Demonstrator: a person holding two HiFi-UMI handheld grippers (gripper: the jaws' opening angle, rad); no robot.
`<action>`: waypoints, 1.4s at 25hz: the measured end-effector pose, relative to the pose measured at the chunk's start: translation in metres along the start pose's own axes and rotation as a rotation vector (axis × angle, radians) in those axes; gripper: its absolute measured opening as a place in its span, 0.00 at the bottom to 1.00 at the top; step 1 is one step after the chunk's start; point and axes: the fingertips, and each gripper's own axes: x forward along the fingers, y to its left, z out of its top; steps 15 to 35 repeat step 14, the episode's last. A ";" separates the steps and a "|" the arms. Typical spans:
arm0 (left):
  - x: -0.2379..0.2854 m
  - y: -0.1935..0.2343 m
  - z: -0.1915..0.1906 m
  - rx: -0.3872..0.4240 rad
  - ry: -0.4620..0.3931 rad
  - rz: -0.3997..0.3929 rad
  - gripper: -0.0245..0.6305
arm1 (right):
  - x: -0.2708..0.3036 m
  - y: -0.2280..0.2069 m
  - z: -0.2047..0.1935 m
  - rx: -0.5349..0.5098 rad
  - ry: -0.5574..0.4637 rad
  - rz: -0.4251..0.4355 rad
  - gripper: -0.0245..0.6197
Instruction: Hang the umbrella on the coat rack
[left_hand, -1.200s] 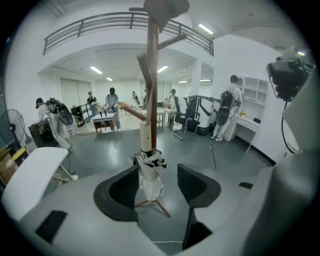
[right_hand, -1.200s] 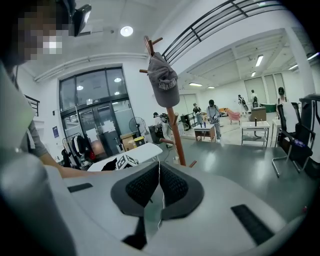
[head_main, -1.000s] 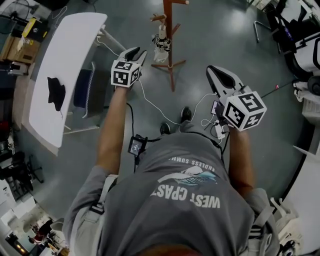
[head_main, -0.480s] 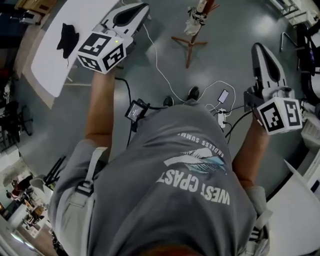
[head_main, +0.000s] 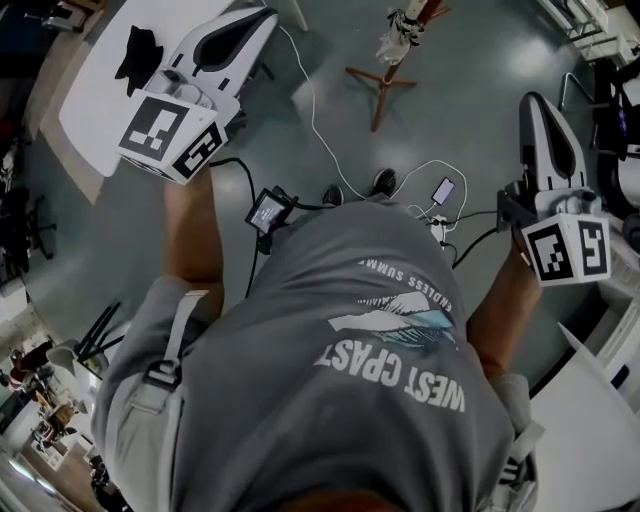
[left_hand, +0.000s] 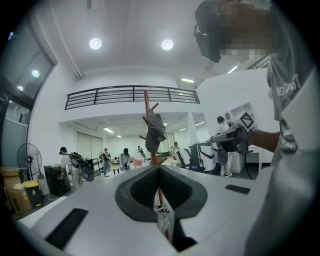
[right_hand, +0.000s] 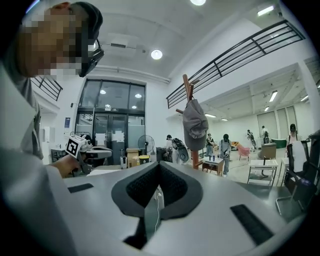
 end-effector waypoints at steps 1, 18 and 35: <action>-0.002 -0.001 0.001 0.003 -0.002 -0.001 0.06 | -0.001 0.002 0.001 -0.001 -0.001 -0.001 0.08; -0.003 -0.022 0.007 0.008 0.000 -0.071 0.06 | -0.014 0.007 -0.002 0.017 -0.002 -0.034 0.08; -0.003 -0.022 0.007 0.008 0.000 -0.071 0.06 | -0.014 0.007 -0.002 0.017 -0.002 -0.034 0.08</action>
